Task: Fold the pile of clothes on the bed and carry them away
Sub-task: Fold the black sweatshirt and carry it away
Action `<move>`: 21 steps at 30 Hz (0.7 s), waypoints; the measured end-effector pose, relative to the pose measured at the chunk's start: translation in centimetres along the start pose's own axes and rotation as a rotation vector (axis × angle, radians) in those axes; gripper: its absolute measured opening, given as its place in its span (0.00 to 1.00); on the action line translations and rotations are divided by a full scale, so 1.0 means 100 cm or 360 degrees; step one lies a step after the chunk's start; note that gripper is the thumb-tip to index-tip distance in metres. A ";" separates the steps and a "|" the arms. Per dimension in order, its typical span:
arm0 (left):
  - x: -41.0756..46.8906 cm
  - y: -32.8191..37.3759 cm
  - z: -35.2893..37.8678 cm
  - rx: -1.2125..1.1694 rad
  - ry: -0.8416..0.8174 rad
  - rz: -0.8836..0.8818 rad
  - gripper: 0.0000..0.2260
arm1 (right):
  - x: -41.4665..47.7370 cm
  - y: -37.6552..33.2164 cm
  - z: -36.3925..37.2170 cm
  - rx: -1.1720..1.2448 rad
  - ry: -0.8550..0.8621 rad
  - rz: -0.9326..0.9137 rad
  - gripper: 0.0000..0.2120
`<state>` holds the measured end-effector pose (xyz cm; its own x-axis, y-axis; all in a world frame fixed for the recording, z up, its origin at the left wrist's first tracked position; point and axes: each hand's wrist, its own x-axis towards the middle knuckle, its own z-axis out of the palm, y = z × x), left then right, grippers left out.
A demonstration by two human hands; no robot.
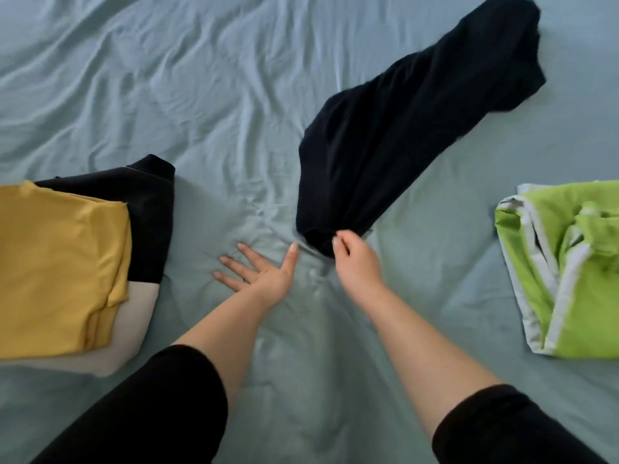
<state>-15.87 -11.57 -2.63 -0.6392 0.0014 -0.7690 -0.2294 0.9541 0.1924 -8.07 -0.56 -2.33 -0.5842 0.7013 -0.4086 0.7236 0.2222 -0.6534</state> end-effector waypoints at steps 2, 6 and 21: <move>-0.008 -0.007 -0.017 -0.0112 -0.0150 0.0212 0.40 | -0.038 -0.005 0.004 0.0209 -0.0239 0.0095 0.12; -0.050 -0.026 -0.040 -0.0448 -0.0421 0.0699 0.27 | -0.140 -0.015 0.009 0.0670 -0.0850 0.0275 0.09; -0.209 -0.088 -0.079 -0.0155 -0.0491 0.0908 0.19 | -0.180 -0.032 -0.085 0.1325 -0.0039 0.1058 0.53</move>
<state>-6.31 -22.36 16.52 -0.4433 0.5992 -0.6666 0.0089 0.7466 0.6652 3.32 -8.10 12.54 -0.1781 0.4955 -0.8501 0.4263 -0.7398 -0.5205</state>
